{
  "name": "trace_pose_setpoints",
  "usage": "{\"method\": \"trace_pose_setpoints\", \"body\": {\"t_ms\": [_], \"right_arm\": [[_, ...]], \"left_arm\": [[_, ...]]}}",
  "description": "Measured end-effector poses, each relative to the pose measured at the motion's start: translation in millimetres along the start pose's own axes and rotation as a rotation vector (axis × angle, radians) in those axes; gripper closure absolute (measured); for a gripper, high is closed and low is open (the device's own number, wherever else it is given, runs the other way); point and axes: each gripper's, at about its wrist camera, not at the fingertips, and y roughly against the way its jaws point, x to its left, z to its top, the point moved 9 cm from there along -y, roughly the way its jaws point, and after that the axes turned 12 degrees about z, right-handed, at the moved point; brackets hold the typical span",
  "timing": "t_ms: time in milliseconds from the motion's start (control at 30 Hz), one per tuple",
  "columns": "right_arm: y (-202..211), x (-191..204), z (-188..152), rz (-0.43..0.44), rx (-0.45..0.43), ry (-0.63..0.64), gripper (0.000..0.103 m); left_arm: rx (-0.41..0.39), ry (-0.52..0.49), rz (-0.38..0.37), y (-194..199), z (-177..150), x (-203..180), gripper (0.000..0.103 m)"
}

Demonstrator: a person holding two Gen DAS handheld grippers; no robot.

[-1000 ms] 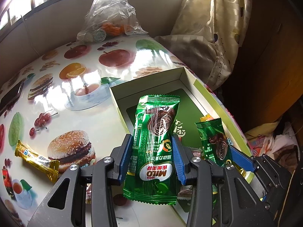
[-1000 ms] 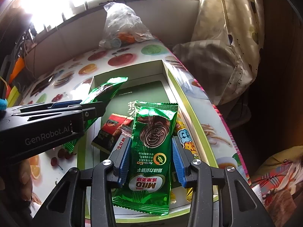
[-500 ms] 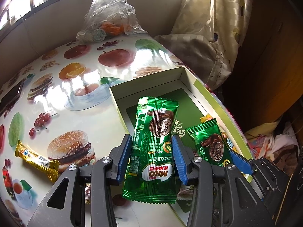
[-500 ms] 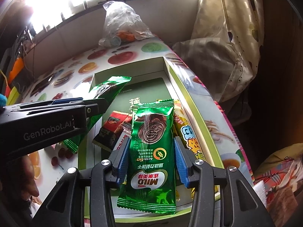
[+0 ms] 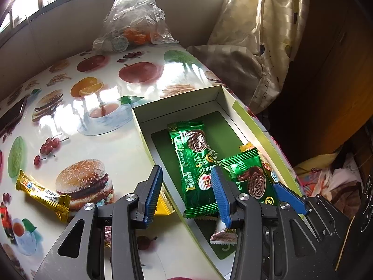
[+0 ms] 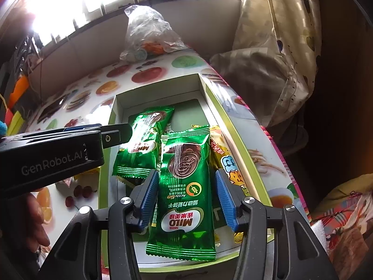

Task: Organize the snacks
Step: 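Lower the Milo packets into the box and open both tools, then withdraw both open tools from the box toward the remaining snacks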

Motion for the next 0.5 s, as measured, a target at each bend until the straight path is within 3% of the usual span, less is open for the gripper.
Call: {"method": "trace_pose_setpoints", "body": {"t_ms": [500], "right_arm": [[21,11,4,-0.015,-0.044,0.008,0.049]], "left_arm": [[-0.087,0.012,0.002,42,-2,14,0.058]]}}
